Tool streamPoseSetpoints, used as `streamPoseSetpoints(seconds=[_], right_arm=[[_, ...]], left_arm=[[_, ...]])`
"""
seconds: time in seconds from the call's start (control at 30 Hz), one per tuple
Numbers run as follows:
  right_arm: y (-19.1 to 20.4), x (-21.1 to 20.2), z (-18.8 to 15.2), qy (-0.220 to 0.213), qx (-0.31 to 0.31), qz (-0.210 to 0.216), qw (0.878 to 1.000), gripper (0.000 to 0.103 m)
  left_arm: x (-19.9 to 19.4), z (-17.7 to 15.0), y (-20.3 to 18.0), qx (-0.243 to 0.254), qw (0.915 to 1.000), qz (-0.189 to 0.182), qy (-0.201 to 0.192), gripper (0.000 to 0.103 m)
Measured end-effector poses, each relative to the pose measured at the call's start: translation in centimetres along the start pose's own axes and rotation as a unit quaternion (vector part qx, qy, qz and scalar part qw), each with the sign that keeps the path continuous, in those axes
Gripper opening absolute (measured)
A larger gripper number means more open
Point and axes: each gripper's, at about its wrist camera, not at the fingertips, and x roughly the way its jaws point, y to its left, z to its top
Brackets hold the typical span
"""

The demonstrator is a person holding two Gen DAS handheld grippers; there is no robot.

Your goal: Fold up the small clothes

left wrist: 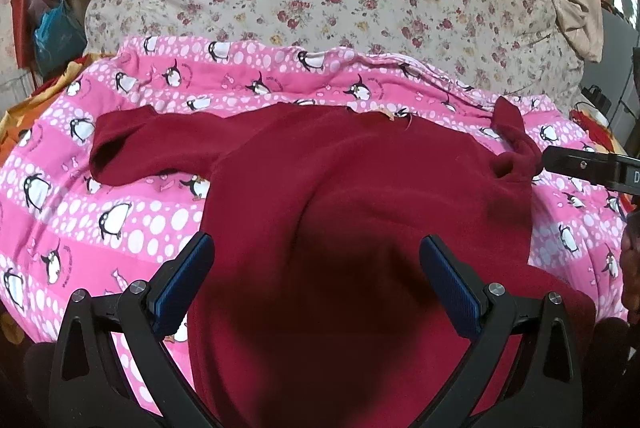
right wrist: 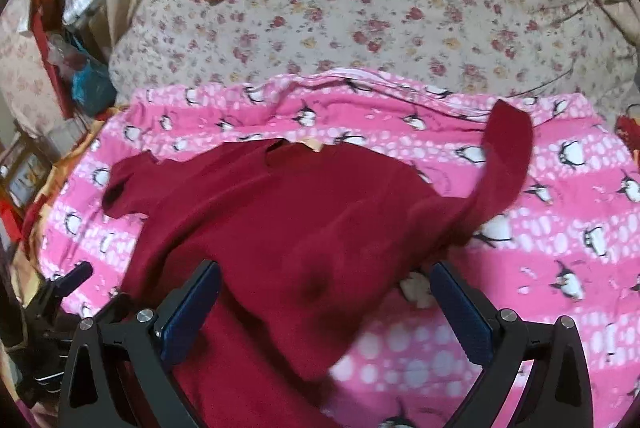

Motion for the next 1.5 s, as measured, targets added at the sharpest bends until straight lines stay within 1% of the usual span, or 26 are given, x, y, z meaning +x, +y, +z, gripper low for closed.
streamPoseSetpoints(seconds=[0.13, 0.2, 0.3, 0.43, 0.53, 0.63, 0.73, 0.9, 1.0, 1.1, 1.17, 1.27, 1.4, 1.5], right_arm=[[-0.6, 0.5, -0.3, 0.011, 0.012, 0.006, 1.000, 0.103], [-0.4, 0.8, -0.6, 0.014, 0.018, 0.020, 1.000, 0.103], [0.1, 1.4, -0.8, 0.017, 0.019, 0.022, 0.999, 0.103], [0.8, 1.8, -1.2, -0.010, 0.043, 0.034, 0.998, 0.103], [1.5, 2.8, -1.7, -0.014, 0.042, 0.032, 0.999, 0.103], [1.9, 3.9, -2.2, -0.008, 0.043, 0.040, 0.998, 0.103], [2.3, 4.3, -2.5, -0.018, 0.044, 0.047, 0.998, 0.103], [4.4, 5.0, -2.3, -0.007, -0.005, 0.032, 0.999, 0.103], [5.3, 5.4, -1.9, -0.005, -0.022, 0.030, 0.999, 0.103], [6.0, 5.7, -1.4, -0.007, -0.030, 0.030, 0.999, 0.103], [6.5, 6.1, -1.1, -0.007, -0.034, 0.022, 0.999, 0.103], [6.9, 6.6, -0.9, -0.013, -0.033, 0.007, 0.999, 0.103], [6.8, 7.4, -1.0, -0.016, -0.031, -0.024, 0.999, 0.103], [6.5, 8.0, -1.2, -0.015, -0.036, -0.036, 0.999, 0.103]], left_arm=[[0.4, 0.1, 0.3, -0.007, 0.9999, -0.004, 0.006, 0.102], [0.5, 0.2, 0.5, -0.012, 0.9999, -0.006, 0.005, 0.102], [0.5, 0.1, 0.5, -0.013, 0.9999, -0.009, 0.005, 0.102], [0.7, 0.2, 0.6, -0.008, 1.0000, 0.000, 0.006, 0.102], [1.3, 0.2, 1.0, -0.016, 0.9998, 0.002, 0.013, 0.102], [1.8, 0.0, 1.6, -0.025, 0.9994, 0.006, 0.021, 0.102], [2.3, 0.2, 2.2, -0.025, 0.9992, 0.015, 0.026, 0.102], [2.8, 1.4, 4.1, -0.043, 0.9983, 0.028, 0.028, 0.102], [3.0, 1.8, 5.0, -0.051, 0.9976, 0.039, 0.025, 0.102], [3.3, 2.0, 5.7, -0.056, 0.9970, 0.045, 0.028, 0.102], [3.6, 2.0, 6.0, -0.057, 0.9967, 0.049, 0.030, 0.102], [4.0, 2.0, 6.0, -0.054, 0.9965, 0.054, 0.033, 0.102], [4.4, 2.2, 6.0, -0.050, 0.9965, 0.058, 0.034, 0.102], [4.7, 2.3, 6.0, -0.046, 0.9965, 0.060, 0.035, 0.102]])
